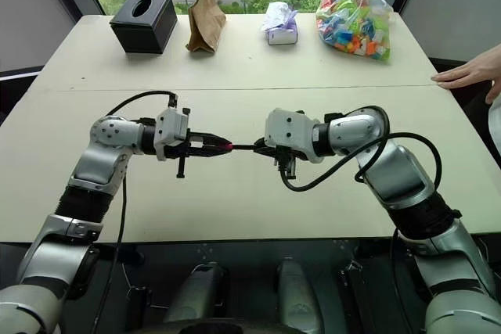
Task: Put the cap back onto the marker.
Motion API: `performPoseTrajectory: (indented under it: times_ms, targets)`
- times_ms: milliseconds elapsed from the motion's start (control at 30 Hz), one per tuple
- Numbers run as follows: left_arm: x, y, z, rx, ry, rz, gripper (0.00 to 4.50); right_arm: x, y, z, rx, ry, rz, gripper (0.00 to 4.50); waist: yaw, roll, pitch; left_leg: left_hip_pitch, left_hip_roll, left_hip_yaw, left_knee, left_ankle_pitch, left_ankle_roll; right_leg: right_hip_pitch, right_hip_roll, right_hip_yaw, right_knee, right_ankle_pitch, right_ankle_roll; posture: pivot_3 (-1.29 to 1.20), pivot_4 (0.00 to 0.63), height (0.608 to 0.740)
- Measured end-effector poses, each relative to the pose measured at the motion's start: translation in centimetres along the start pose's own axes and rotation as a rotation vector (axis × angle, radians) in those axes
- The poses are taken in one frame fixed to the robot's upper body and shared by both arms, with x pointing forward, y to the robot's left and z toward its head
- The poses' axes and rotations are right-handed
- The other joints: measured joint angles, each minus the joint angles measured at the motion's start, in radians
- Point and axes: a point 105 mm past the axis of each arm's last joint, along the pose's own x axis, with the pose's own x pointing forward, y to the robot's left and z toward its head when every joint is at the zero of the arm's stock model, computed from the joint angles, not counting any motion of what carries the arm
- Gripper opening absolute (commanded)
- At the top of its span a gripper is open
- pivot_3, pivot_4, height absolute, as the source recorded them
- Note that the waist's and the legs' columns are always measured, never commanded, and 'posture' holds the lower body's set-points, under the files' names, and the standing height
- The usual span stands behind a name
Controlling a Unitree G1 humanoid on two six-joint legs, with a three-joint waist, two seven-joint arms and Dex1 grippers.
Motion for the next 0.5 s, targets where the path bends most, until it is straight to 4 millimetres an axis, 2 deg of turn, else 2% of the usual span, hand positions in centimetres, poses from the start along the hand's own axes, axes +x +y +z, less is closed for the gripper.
performPoseTrajectory:
  times_ms: [500]
  targets:
    - [0.5, -0.2, -0.6, 0.017, 0.076, -0.005, 0.0, 1.0, 0.0, -0.8, 0.009, 0.036, 0.055, 0.03, 0.0, 0.0, 0.0, 0.0, 0.0, 0.0, 0.0, 0.0, 0.0, 0.0, 0.0, 0.0, 0.0, 0.0, 0.0, 0.0, 0.15, 0.74]
